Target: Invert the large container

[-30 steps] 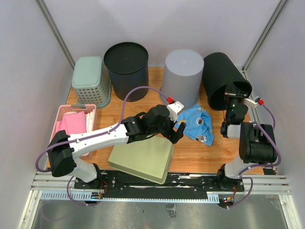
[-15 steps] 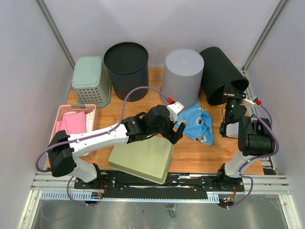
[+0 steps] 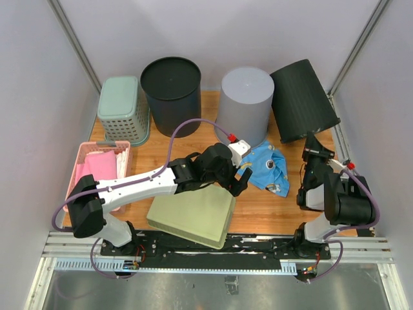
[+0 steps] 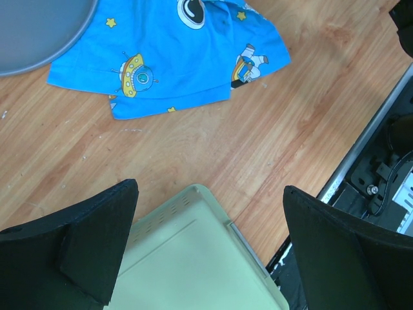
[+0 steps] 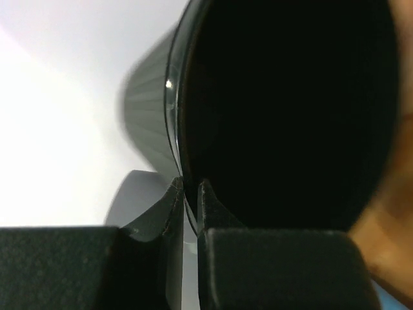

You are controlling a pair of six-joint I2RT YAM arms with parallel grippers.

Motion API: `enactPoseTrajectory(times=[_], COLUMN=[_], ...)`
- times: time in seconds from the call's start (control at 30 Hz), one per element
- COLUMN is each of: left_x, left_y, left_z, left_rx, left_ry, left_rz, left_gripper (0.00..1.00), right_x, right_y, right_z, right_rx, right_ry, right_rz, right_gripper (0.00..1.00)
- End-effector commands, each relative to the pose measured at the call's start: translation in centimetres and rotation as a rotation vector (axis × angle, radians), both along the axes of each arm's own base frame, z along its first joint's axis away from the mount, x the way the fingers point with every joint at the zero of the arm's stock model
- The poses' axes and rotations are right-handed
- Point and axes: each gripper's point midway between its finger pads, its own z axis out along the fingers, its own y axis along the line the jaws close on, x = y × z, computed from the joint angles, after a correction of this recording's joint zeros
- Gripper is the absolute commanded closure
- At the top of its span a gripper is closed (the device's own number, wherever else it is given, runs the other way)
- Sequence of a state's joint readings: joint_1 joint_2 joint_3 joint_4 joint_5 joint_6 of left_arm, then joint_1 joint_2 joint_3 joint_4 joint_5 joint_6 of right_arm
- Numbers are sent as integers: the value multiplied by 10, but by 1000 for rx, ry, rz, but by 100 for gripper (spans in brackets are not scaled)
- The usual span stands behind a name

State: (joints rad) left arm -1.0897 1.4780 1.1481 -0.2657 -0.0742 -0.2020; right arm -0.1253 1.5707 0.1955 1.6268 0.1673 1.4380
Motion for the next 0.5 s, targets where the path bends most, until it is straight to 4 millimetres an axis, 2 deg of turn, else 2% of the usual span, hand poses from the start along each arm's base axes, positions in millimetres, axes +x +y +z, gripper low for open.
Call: enactPoseTrajectory(times=[0.0,0.07,0.2,0.4,0.47], left_x=[0,0,1,1,0], left_y=[-7,-8,-9,-9,-8], left_z=[10,10,8,9,8], left_rx=[-23,-23,-20,-19,-14], left_ry=[-14,-14,-10,-8,-8], left_rz=[-18,-18,-20,-19,-19], left_gripper=[1,1,1,1,1], right_x=[-34,-43,-49,-40,-37], right_y=[-19,-21,-21,-23,-24], right_z=[-85,-95,-102,-99,-100], right_rx=[23,34,39,28,42], right_ry=[262,294,317,306,305], right_rz=[-110,-126,-131,-132,-138], right_gripper=[100,100,100,100,96])
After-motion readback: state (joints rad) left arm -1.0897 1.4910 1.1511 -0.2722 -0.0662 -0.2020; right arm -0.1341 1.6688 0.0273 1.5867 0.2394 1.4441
